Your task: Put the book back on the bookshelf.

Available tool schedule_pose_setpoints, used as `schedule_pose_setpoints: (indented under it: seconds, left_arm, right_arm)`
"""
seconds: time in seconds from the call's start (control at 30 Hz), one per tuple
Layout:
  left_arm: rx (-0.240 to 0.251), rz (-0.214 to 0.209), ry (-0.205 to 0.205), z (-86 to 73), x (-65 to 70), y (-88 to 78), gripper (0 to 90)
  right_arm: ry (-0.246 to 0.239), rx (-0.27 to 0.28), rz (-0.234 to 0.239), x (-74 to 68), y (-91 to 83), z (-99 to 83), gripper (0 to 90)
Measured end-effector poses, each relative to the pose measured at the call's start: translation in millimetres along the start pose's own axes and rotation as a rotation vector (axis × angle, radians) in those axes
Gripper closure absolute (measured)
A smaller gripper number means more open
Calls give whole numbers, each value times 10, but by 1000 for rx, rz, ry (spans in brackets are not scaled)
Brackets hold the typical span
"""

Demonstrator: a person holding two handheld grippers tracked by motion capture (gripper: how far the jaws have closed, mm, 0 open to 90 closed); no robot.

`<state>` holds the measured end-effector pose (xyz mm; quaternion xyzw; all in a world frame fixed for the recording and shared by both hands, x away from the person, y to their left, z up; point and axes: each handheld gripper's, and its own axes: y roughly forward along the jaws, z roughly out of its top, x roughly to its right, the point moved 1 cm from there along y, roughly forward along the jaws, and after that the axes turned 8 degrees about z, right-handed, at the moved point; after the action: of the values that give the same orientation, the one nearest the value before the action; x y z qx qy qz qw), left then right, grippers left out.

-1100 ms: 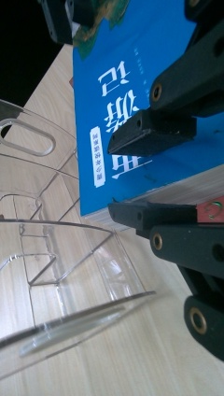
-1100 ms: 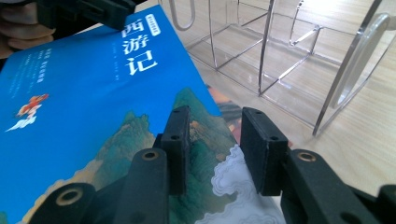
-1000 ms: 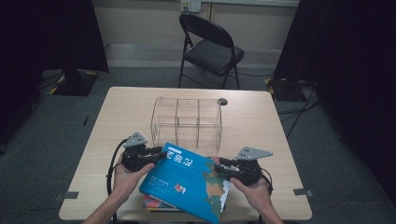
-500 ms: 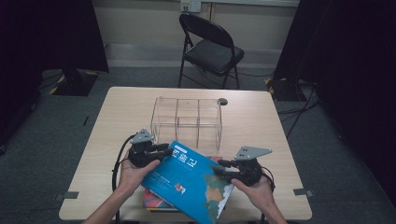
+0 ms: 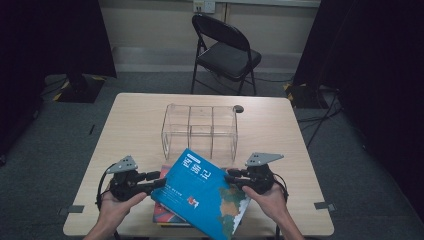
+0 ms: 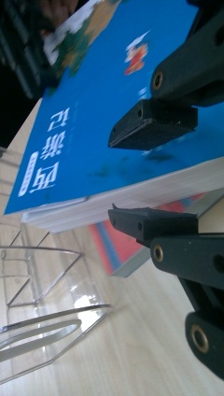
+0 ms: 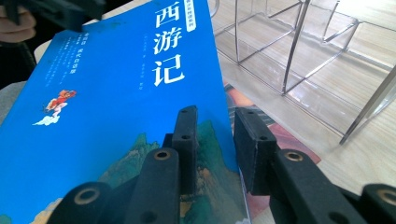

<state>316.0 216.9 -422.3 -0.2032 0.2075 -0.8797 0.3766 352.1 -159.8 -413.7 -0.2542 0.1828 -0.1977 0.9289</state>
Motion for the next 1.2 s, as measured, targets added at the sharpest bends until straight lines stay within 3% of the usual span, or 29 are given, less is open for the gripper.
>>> schedule_pose_setpoints:
  seconds: [0.13,0.23,0.27,0.37,0.57,0.63,0.8,1.07,1.17,1.2]
  left_arm:
    - [7,-33,-2,-82,20,-101,577]
    - [4,-31,7,-123,33,-136,570]
    - [3,-39,-10,-143,33,-151,567]
    - [-1,-42,25,-211,78,-186,550]
    - [22,-56,5,-258,121,-257,542]
    - [-5,-13,36,-288,155,-229,545]
    - [1,-45,40,-301,108,-196,539]
    - [10,-20,20,-231,49,-86,541]
    - [12,40,6,-128,54,18,587]
    - [12,40,-5,-96,36,56,591]
  right_arm:
    - [4,1,-1,-1,0,-6,708]
    - [4,4,0,4,-2,-10,708]
    - [6,4,1,4,-3,-11,708]
    - [8,3,7,12,-4,-12,708]
    - [10,4,4,11,-6,-16,709]
    - [20,-6,10,17,-18,-10,709]
    - [18,0,7,13,-21,-19,709]
    - [12,-5,-30,-68,-102,-82,711]
    - [22,-4,-49,-143,-180,-153,708]
    - [20,-5,-54,-165,-203,-172,706]
